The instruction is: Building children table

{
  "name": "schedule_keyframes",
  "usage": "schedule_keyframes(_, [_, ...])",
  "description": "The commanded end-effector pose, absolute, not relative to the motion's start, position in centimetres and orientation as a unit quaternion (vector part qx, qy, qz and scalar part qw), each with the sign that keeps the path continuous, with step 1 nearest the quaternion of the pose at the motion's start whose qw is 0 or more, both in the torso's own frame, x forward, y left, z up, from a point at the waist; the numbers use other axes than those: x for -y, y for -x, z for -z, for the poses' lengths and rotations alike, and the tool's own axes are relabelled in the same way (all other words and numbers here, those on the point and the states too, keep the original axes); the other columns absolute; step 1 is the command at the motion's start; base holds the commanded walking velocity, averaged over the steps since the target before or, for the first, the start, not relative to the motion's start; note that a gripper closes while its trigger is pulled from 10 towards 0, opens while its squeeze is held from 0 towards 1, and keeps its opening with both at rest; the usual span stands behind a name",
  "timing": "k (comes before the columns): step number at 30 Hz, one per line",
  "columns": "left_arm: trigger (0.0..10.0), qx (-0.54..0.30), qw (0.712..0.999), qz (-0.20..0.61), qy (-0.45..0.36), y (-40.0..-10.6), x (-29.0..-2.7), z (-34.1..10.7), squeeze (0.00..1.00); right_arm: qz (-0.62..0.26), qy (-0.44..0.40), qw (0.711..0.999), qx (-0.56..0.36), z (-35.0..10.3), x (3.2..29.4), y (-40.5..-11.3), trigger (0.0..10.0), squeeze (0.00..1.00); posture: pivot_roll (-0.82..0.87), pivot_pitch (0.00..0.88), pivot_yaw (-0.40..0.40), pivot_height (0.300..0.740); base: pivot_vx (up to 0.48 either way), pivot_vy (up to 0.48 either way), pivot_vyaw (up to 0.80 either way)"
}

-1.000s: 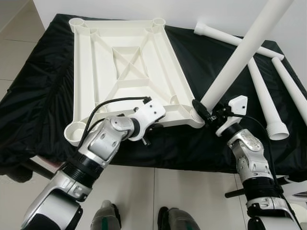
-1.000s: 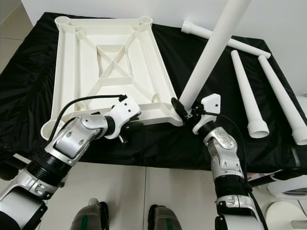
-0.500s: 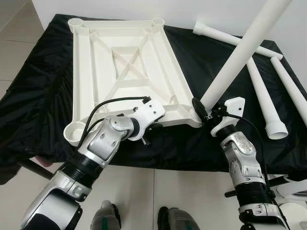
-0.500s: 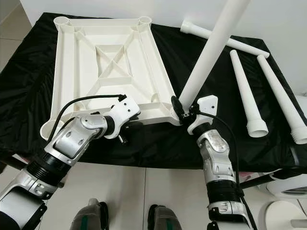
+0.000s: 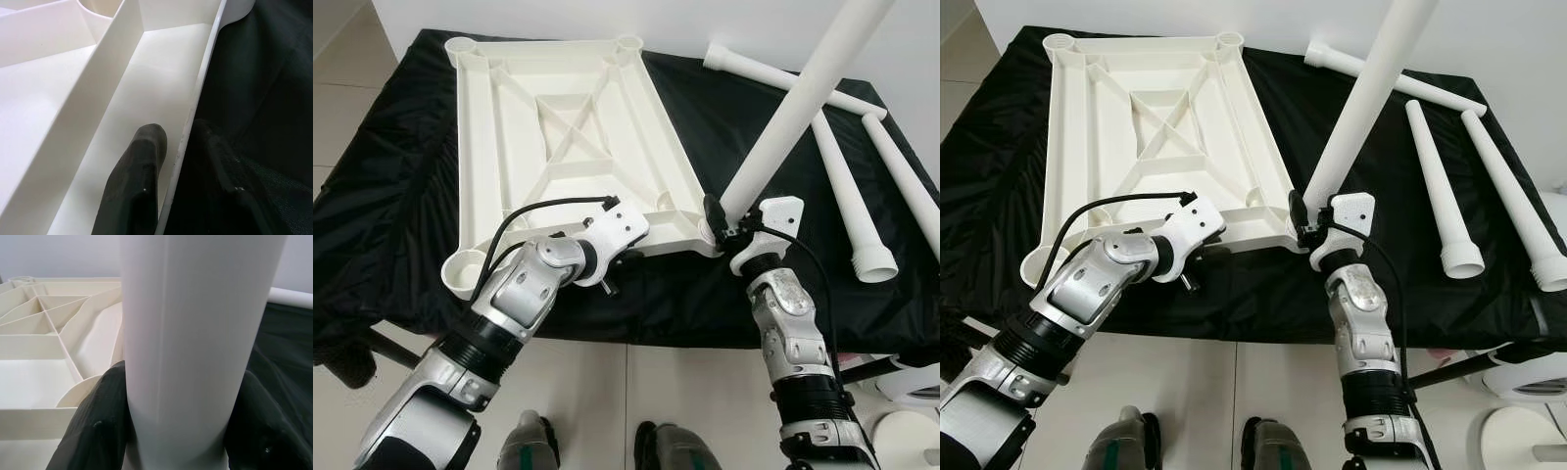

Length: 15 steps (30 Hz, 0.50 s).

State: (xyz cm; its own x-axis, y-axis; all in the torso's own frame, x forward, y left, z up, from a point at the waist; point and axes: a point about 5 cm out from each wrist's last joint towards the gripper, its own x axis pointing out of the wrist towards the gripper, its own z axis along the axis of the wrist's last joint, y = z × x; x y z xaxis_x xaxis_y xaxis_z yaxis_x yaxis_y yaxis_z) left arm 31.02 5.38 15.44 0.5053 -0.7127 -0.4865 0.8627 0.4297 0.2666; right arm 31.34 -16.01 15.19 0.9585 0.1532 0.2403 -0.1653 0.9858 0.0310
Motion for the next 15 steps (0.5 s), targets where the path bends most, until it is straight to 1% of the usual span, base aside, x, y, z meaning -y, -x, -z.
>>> schedule_keyframes(1, [10.0,-0.129,0.824,0.488,-0.256,-30.67,-4.78,-16.42,0.00,-0.054,-0.022,0.994,0.093,-14.22,16.10,-31.21,10.0,0.00,0.03,0.125,-0.033,0.740,0.000,0.000,0.00])
schedule_keyframes(4, [10.0,-0.129,0.824,0.488,-0.256,-30.67,-4.79,-16.45,0.00,-0.008,-0.031,0.995,0.092,-14.27,15.87,-31.23,10.0,0.00,0.03,0.127,-0.033,0.740,0.000,0.000,0.00])
schedule_keyframes(13, [10.0,-0.129,0.824,0.488,-0.255,-30.61,-4.79,-16.46,0.00,0.056,-0.039,0.993,0.094,-14.50,15.52,-31.17,10.0,0.00,0.03,0.129,-0.036,0.740,0.000,0.000,0.00])
schedule_keyframes(15, [10.0,-0.129,0.825,0.488,-0.255,-30.57,-4.80,-16.43,0.00,0.104,-0.038,0.989,0.093,-14.46,15.67,-31.06,10.0,0.00,0.03,0.126,-0.039,0.740,0.000,0.000,0.00])
